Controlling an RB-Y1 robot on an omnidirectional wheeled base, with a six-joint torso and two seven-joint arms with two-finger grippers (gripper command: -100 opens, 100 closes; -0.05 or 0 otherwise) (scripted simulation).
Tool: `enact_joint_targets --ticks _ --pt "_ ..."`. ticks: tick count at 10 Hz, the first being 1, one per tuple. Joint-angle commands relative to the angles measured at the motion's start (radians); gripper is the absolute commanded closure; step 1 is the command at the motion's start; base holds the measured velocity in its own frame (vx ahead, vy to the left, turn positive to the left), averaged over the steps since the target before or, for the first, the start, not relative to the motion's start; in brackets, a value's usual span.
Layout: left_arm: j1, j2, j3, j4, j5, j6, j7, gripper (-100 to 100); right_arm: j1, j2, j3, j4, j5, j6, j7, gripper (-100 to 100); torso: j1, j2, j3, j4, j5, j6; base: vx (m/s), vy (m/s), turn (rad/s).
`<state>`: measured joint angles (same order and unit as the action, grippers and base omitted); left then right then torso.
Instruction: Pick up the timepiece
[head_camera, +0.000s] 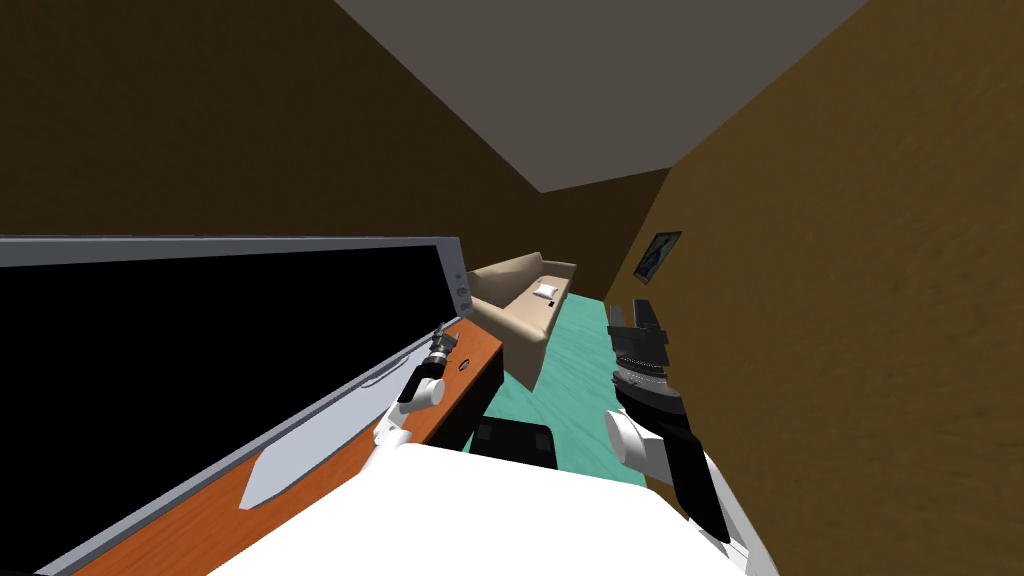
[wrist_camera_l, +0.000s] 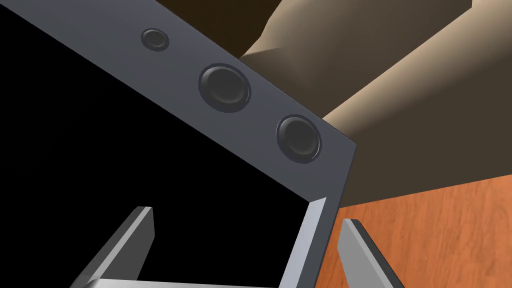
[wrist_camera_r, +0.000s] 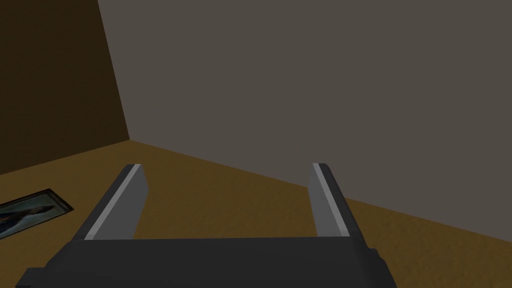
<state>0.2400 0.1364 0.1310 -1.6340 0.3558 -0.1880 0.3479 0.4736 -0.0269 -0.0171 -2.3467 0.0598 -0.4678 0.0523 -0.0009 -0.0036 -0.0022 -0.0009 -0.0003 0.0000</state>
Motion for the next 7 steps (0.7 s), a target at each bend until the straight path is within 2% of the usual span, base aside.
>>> enact_joint_targets --ticks 1,2,5,6,7 --pt "-0.013 0.002 0.003 0.034 0.009 0.014 0.012 -100 0.0 0.0 0.0 0.0 0.0 0.0 0.0 0 0.0 0.0 0.0 0.0 0.0 0.0 0.036 -0.019 0.037" --pt "-0.034 0.004 0.007 0.072 0.026 0.038 0.032 -100 0.0 0.0 0.0 0.0 0.0 0.0 0.0 0 0.0 0.001 0.0 0.0 0.0 0.0 0.042 -0.024 0.071" --pt "-0.055 0.005 0.012 0.132 0.043 0.062 0.053 -100 0.0 0.0 0.0 0.0 0.0 0.0 0.0 0 0.0 0.0 0.0 0.0 0.0 0.0 0.039 -0.024 0.054" --pt "-0.075 0.006 0.016 0.172 0.06 0.086 0.074 -100 0.0 0.0 0.0 0.0 0.0 0.0 0.0 0 0.0 0.001 0.0 0.0 0.0 0.0 0.047 -0.024 0.082" --pt "-0.075 0.006 0.016 0.181 0.06 0.086 0.074 -100 0.0 0.0 0.0 0.0 0.0 0.0 0.0 0 0.0 0.0 0.0 0.0 0.0 0.0 0.036 -0.019 0.041"
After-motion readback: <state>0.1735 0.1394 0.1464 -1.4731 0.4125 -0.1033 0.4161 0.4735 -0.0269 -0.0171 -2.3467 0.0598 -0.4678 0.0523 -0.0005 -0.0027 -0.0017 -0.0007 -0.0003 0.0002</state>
